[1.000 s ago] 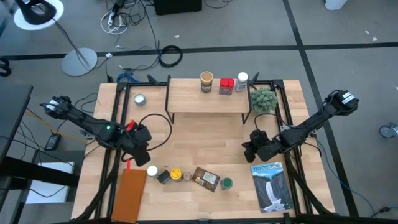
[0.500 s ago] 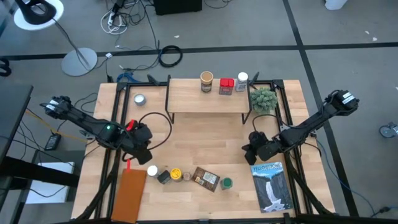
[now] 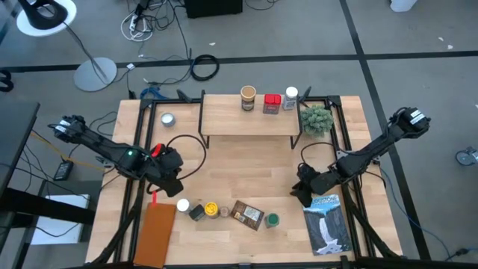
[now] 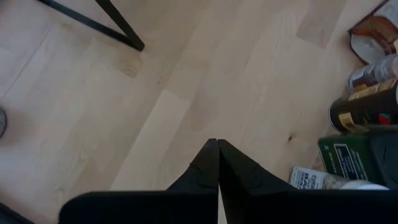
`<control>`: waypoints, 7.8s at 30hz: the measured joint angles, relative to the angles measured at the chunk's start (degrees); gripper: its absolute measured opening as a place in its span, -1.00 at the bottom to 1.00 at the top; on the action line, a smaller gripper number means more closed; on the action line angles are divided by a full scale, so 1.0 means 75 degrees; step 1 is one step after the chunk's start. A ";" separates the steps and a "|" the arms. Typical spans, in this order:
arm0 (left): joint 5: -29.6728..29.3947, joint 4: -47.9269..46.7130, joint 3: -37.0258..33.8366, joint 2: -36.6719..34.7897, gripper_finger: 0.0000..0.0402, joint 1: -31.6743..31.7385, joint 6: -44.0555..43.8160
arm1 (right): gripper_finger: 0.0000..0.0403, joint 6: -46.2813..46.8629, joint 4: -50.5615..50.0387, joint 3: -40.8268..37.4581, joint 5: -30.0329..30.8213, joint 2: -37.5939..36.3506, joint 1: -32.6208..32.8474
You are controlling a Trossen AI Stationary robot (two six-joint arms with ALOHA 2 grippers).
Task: Shelf spices
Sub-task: Put the green seasoning bottle on the shelf
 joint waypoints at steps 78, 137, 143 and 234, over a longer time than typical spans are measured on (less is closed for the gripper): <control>-0.0463 0.0858 -0.0006 0.0003 -0.97 0.0000 0.0809 | -0.88 0.6357 -0.7836 0.7181 0.3713 0.5970 0.3535; -0.0520 0.1446 -0.0006 0.0003 -0.97 0.0000 0.1001 | 0.40 0.2041 -0.5779 0.7755 -0.0191 0.5986 -0.0293; -0.0523 0.1446 -0.0006 0.0003 -0.97 0.0000 0.1007 | -0.02 0.1957 -0.5790 0.7758 -0.0442 0.5981 -0.0422; -0.0453 0.1459 -0.0009 0.0000 -0.97 0.0000 0.1578 | 0.05 -0.0877 -1.0984 1.5338 -0.0165 0.7754 -0.6239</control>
